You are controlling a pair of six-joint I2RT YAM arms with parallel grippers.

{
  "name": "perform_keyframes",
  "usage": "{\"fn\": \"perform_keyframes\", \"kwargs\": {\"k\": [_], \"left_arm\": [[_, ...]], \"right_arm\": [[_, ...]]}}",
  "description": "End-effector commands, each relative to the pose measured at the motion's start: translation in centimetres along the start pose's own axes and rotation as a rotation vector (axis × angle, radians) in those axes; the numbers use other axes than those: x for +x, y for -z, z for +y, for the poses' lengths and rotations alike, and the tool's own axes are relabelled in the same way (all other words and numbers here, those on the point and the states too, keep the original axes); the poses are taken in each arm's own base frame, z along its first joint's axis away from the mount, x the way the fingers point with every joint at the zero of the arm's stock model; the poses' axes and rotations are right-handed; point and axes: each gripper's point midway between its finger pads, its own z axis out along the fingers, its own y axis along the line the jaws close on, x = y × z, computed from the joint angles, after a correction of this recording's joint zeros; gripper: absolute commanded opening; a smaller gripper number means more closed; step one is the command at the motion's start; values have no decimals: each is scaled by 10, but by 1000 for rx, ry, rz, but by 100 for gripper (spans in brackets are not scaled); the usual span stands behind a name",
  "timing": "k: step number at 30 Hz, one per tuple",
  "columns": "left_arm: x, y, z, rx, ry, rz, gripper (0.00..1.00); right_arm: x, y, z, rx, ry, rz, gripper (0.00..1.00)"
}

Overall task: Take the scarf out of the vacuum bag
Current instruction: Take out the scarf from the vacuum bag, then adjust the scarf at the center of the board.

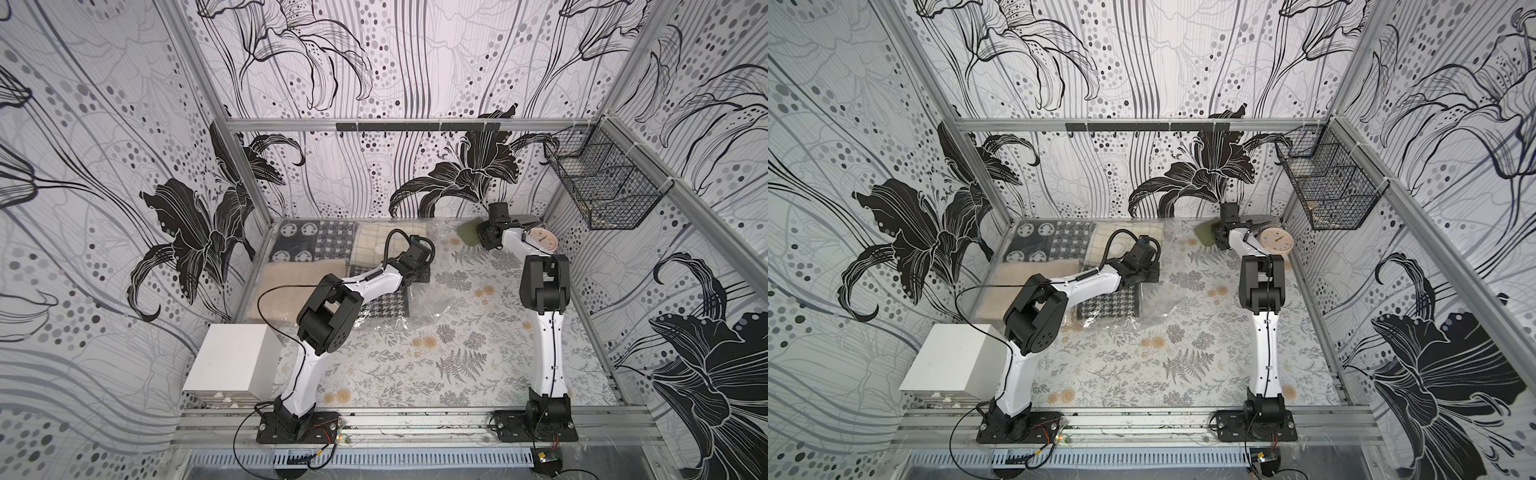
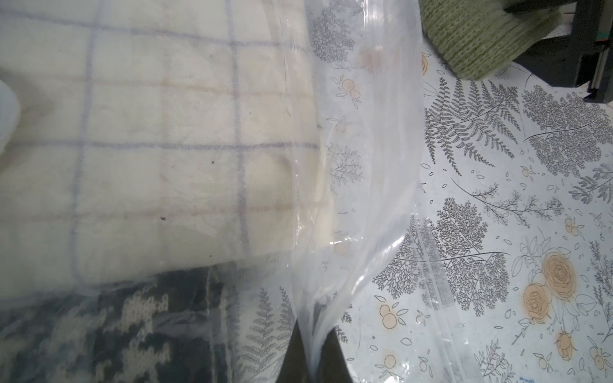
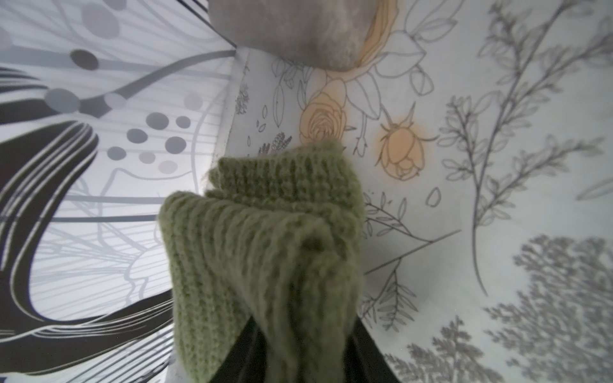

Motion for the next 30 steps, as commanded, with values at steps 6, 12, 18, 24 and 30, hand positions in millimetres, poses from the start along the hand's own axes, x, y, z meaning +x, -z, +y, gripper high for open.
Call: {"fn": "perform_keyframes", "kwargs": {"k": [6, 12, 18, 24, 30], "left_arm": [[-10, 11, 1, -2, 1, -27, 0], [-16, 16, -2, 11, 0, -45, 0], [-21, 21, -6, 22, 6, -63, 0], [-21, 22, -9, 21, 5, -67, 0], [-22, 23, -10, 16, 7, -72, 0]], "right_arm": [[-7, 45, -4, 56, 161, -46, 61], [-2, 85, -4, 66, 390, 11, 62], [31, 105, 10, -31, 595, 222, 6], [52, 99, 12, -42, 656, 350, 0], [84, 81, 25, -62, 730, 462, 0]]}}
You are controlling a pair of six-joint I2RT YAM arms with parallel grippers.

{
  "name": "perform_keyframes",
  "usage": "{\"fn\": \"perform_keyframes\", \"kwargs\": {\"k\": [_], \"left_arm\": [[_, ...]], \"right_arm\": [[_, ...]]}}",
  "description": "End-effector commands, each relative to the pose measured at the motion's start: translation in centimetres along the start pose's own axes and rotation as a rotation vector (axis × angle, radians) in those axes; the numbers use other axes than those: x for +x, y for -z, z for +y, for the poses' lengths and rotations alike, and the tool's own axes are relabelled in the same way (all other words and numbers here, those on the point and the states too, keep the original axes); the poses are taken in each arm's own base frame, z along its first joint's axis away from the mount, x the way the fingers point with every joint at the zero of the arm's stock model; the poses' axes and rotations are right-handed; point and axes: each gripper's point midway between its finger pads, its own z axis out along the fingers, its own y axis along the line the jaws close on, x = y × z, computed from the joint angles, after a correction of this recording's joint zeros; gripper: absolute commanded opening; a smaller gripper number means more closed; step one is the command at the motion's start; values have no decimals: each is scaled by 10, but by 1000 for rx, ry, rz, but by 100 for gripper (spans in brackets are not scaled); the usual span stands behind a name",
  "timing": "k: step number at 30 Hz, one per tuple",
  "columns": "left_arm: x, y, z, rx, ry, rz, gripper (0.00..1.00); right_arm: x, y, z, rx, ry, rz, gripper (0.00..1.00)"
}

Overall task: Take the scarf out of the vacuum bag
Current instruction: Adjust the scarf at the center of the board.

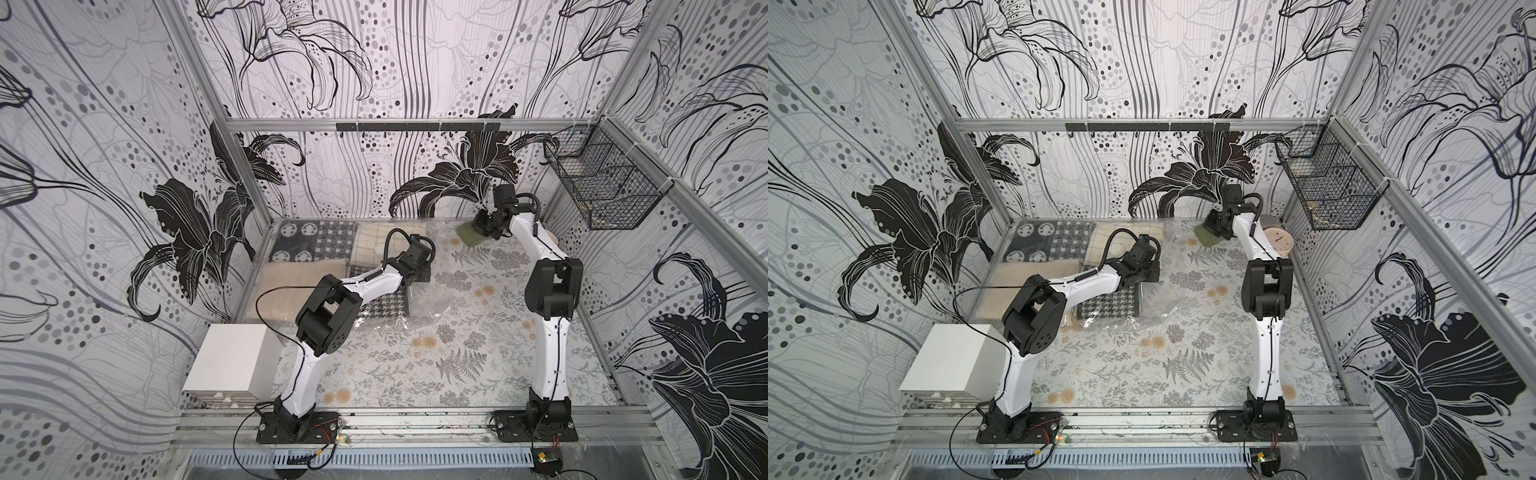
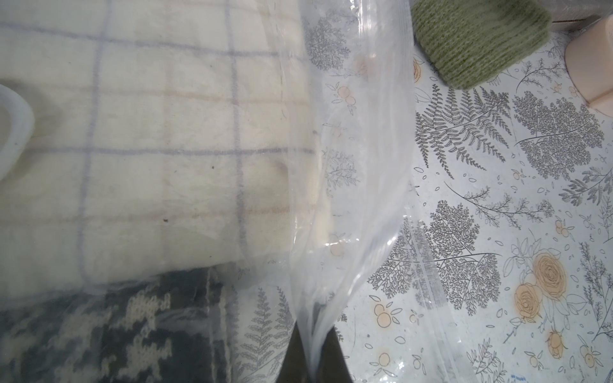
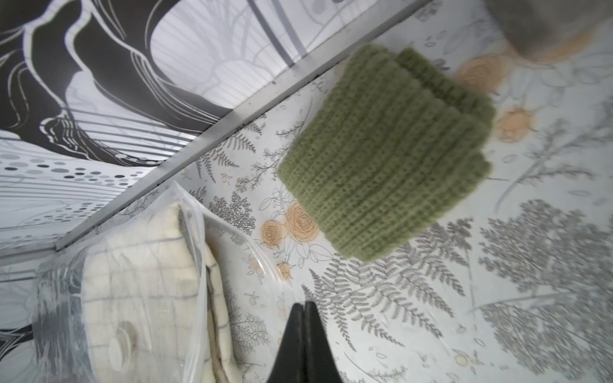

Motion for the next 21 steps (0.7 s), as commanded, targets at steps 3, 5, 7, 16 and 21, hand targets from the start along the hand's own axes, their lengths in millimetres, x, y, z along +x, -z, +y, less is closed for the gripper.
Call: {"fn": "perform_keyframes", "kwargs": {"k": [3, 5, 7, 16, 21], "left_arm": [[-21, 20, -3, 5, 12, -62, 0], [-20, 20, -3, 3, 11, -61, 0], [-20, 21, -3, 1, 11, -60, 0], [-17, 19, -2, -3, 6, -48, 0], [-15, 18, -3, 8, -2, -40, 0]], "right_arm": [[47, -38, 11, -38, 59, 210, 0], [51, -50, 9, -43, 51, 230, 0], [54, -62, 5, -41, 43, 240, 0], [45, -89, -8, -12, 30, 172, 0], [29, -96, -13, 10, 2, 111, 0]]}}
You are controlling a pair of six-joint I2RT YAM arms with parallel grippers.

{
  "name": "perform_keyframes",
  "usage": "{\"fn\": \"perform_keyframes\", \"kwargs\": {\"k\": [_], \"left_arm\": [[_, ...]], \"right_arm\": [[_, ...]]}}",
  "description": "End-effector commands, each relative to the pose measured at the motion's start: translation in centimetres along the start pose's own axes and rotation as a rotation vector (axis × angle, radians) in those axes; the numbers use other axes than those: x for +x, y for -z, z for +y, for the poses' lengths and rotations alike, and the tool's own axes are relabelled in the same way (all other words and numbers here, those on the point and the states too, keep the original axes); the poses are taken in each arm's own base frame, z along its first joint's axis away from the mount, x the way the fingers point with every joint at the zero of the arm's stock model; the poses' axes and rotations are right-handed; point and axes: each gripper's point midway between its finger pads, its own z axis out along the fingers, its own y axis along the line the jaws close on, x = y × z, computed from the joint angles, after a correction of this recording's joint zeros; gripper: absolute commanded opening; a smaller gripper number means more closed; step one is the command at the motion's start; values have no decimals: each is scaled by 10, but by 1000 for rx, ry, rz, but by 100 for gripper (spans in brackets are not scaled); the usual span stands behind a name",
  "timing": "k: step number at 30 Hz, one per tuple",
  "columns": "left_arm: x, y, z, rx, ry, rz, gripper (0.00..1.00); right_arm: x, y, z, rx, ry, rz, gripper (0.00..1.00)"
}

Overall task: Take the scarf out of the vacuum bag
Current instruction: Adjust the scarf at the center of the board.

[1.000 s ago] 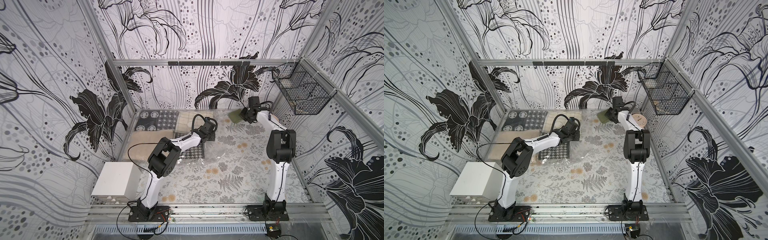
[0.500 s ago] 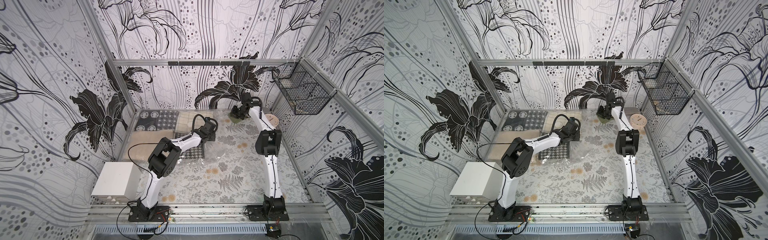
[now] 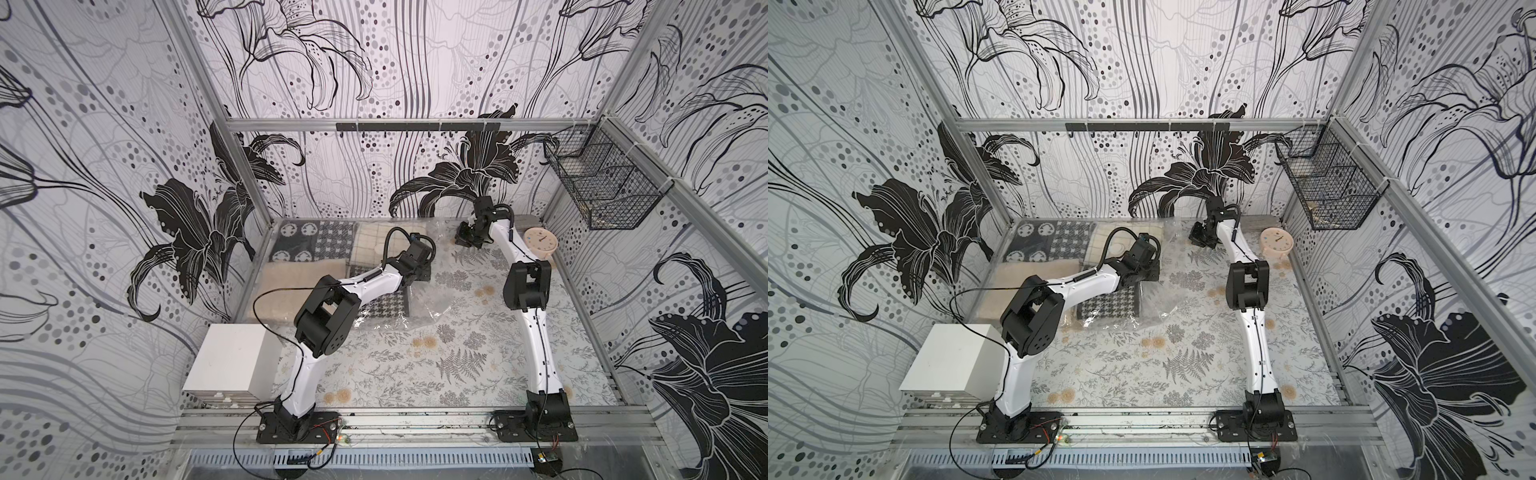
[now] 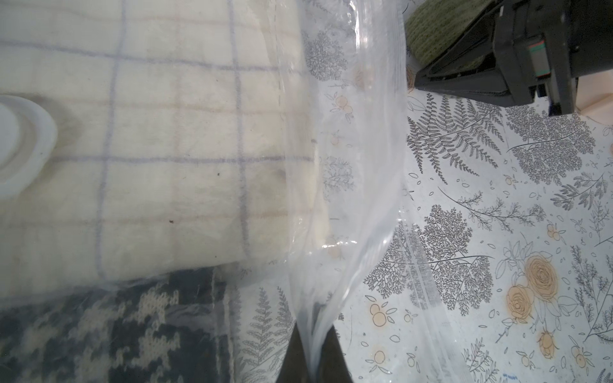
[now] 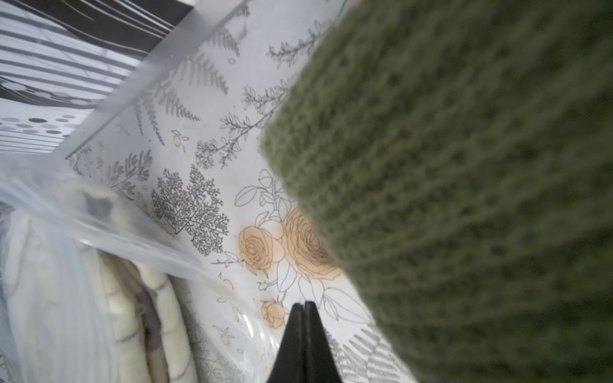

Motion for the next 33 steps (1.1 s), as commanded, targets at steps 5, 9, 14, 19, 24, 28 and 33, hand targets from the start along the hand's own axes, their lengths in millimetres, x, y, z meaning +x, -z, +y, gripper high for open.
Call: {"fn": "perform_keyframes", "kwargs": {"k": [5, 9, 14, 19, 24, 28, 33], "left_arm": [[-12, 14, -3, 6, -17, -29, 0], [-12, 15, -6, 17, -23, -27, 0], [-12, 14, -7, 19, -29, -25, 0], [-14, 14, -7, 14, -33, -30, 0], [-15, 13, -7, 14, -44, -34, 0], [-14, 11, -5, 9, -47, -34, 0], [-17, 11, -11, 33, -51, -46, 0]], "right_arm": [[-20, -15, -28, 43, -86, -63, 0], [-24, -18, -34, 36, -92, -73, 0], [-30, -20, -16, -65, -55, -83, 0], [-33, -8, 6, -163, -20, -94, 0], [-37, 32, 33, -240, 53, -140, 0], [-33, 72, 49, -276, 97, -202, 0], [1, 105, 54, -246, 152, -241, 0]]}}
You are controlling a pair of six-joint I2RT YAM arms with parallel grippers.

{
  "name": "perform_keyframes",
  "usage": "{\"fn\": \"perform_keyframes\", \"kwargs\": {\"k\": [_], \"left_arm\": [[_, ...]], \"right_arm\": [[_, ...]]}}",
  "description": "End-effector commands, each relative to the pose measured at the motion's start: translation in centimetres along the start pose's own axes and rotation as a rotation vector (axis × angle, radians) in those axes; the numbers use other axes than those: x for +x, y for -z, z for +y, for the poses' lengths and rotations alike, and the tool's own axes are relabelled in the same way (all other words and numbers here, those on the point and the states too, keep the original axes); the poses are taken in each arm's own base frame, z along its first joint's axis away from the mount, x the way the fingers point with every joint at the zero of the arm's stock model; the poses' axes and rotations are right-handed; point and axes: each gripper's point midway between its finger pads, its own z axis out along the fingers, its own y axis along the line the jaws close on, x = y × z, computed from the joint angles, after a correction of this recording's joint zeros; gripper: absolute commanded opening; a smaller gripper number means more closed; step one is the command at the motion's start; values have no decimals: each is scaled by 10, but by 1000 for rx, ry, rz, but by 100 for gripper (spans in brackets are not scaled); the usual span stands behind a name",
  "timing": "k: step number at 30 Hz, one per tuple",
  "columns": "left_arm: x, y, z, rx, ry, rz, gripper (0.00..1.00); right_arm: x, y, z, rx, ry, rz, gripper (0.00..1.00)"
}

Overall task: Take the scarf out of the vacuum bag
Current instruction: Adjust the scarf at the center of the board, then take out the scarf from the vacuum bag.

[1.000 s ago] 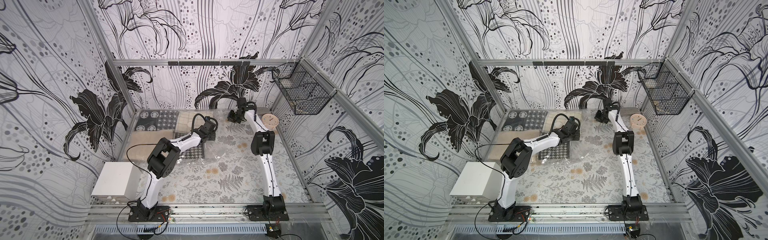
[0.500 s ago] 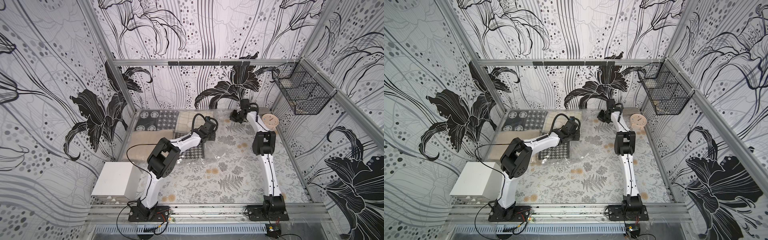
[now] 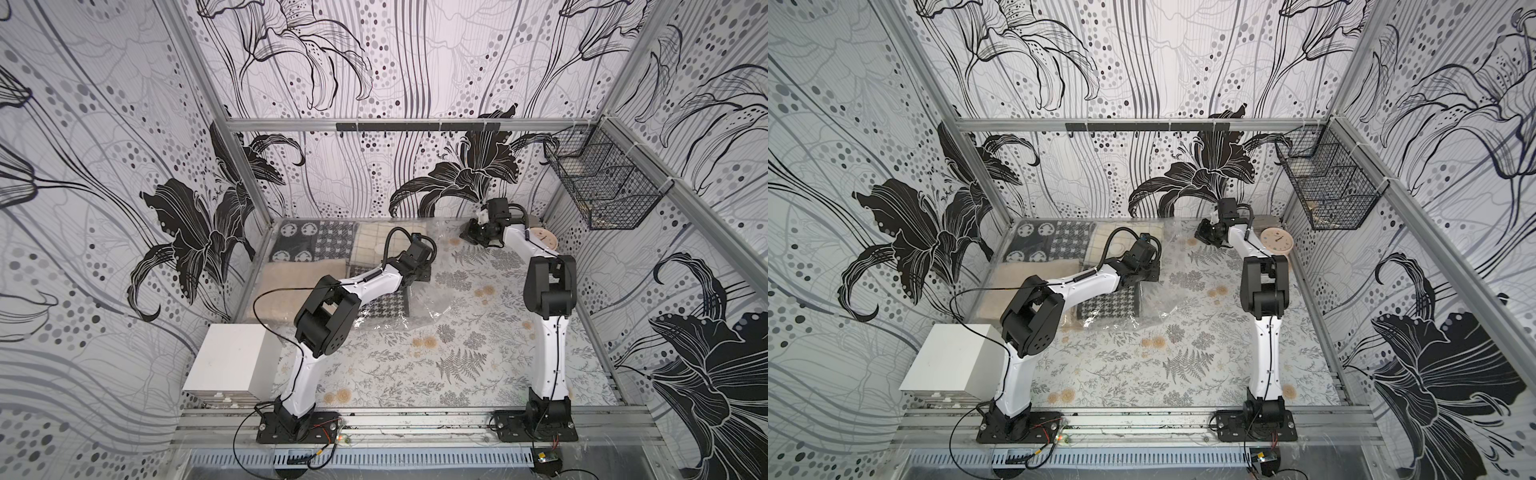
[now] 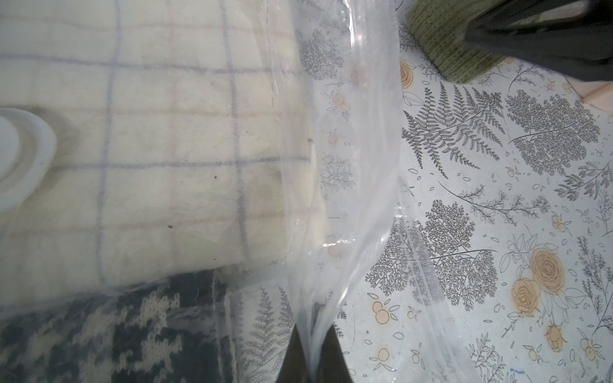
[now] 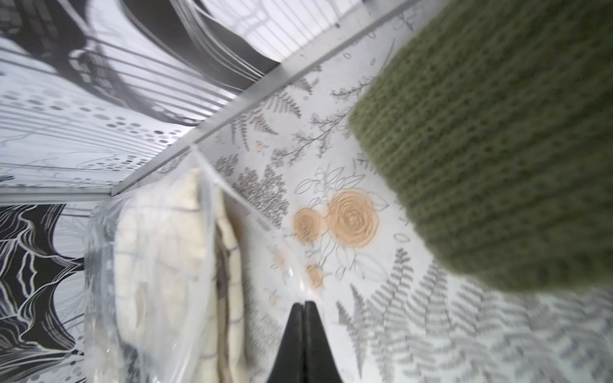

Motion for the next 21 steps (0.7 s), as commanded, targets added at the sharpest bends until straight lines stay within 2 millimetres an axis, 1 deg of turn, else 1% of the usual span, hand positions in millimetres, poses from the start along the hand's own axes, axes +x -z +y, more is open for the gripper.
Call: {"fn": "perform_keyframes", "kwargs": {"k": [1, 3, 6, 9, 11, 13, 15, 18, 21], "left_arm": [[-20, 12, -10, 32, -10, -53, 0], [-23, 13, -11, 34, -8, -65, 0], [-28, 16, -12, 43, -5, -98, 0], [-32, 19, -10, 39, -6, -129, 0], [-34, 22, -9, 37, -6, -148, 0], [-35, 24, -8, 35, -10, -156, 0], [-38, 28, -7, 34, -11, -167, 0], [-41, 32, -8, 40, -12, -177, 0], [-41, 34, -10, 50, -13, -180, 0]], "right_arm": [[1, 31, 39, -40, 123, -87, 0], [27, 35, 40, -15, 160, -61, 0], [61, 41, 37, 110, 265, -45, 0], [84, 51, 19, 350, 395, -80, 0], [97, 54, 11, 440, 454, -89, 0], [112, 52, 3, 444, 431, -53, 0], [126, 50, 0, 410, 394, -29, 0], [139, 47, 8, 324, 345, -6, 0], [144, 45, 17, 250, 305, 4, 0]]}}
